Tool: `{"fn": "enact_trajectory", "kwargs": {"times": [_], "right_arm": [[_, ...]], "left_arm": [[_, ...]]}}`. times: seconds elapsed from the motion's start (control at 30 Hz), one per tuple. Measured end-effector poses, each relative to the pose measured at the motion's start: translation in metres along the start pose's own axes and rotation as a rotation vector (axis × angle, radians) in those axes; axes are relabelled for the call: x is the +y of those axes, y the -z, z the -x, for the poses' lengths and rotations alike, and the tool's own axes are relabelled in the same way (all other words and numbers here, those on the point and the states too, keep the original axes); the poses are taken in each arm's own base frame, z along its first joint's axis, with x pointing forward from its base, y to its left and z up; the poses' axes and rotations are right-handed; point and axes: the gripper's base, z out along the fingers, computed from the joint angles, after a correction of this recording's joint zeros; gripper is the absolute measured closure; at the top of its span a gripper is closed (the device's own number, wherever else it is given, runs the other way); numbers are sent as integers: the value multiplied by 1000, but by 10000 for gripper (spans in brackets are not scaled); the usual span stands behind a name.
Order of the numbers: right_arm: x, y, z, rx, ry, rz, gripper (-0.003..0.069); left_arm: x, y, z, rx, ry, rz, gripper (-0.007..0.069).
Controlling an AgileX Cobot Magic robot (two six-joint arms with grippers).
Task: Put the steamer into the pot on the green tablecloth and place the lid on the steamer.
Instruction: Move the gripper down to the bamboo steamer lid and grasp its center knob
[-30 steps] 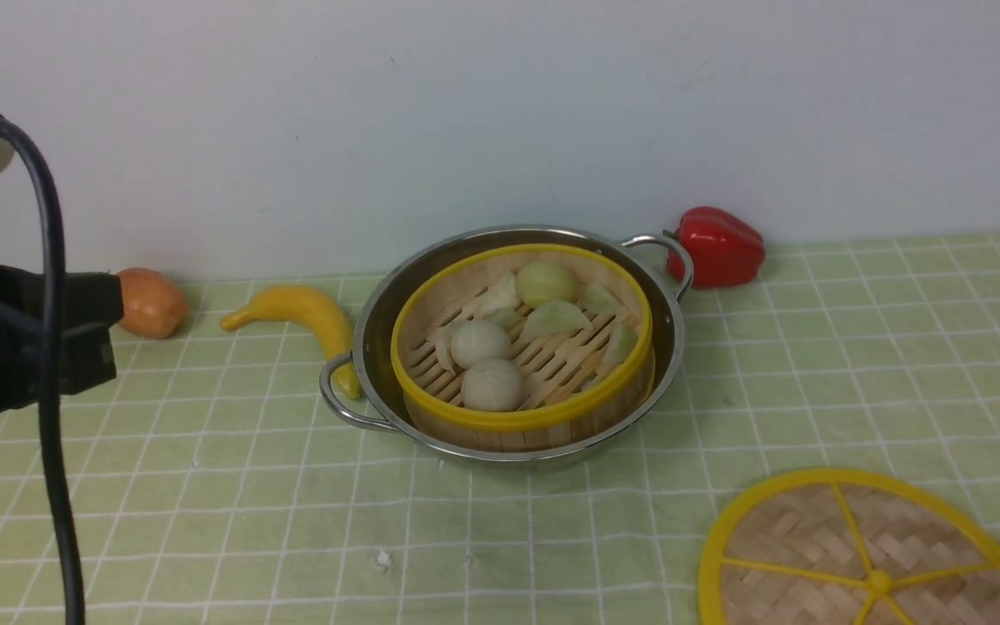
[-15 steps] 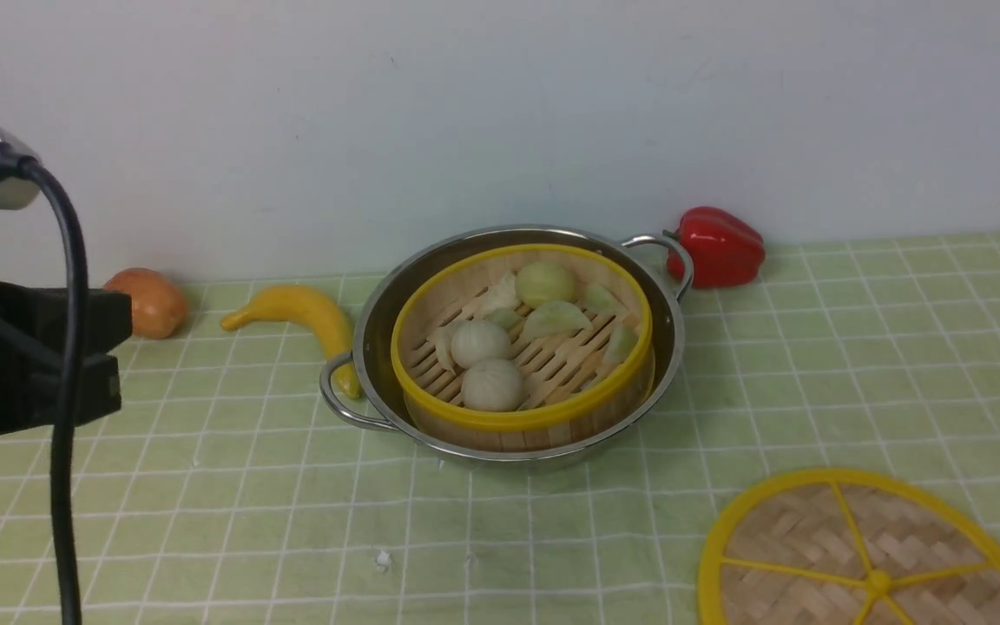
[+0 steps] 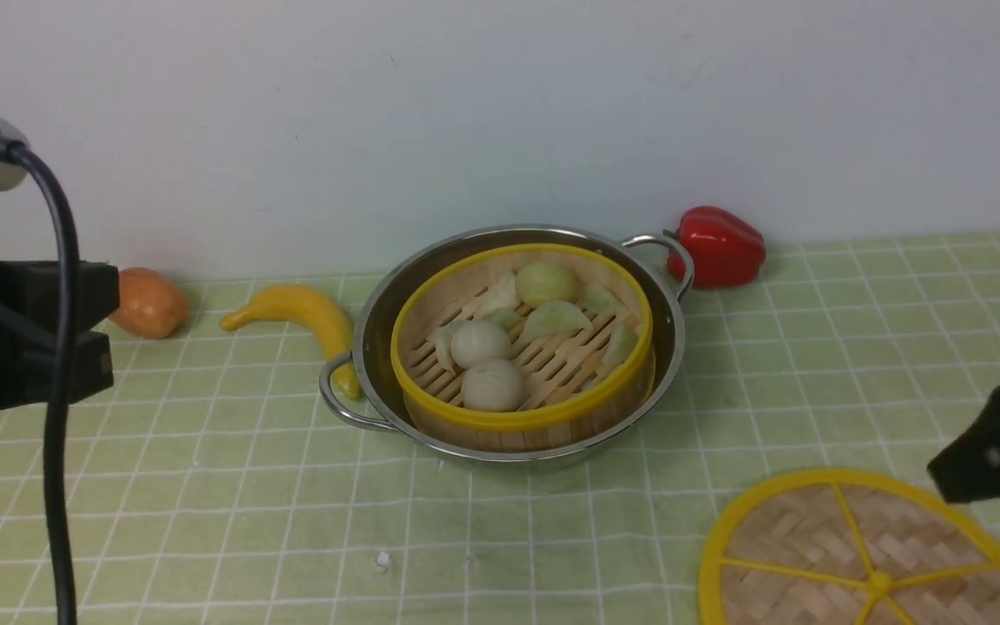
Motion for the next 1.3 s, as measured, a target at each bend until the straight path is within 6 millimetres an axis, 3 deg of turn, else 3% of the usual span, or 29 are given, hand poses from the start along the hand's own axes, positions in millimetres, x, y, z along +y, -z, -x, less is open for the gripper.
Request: {"fn": "enact_trajectory", "kwargs": {"times": [0.1,0.27,0.5,0.73,1.0,1.3], "right_arm": [[5,-33,8,153,91,-55,419],[20,-65,18,279,165,-172,419],[17,-84,29,327,153,-298,419],[12,-100,30,378,149,-311,419],[2,-136,29,478,139,-312,419],[0,-148,28,508,134,-310,427]], "left_arm": [[1,0,1,-13,-15,7,561],[1,0,1,-16,-25,9,552],[1,0,1,-16,-25,9,546],[1,0,1,-16,-25,9,539],[1,0,1,-16,-25,9,539],[1,0,1,-12,-25,7,538]]}}
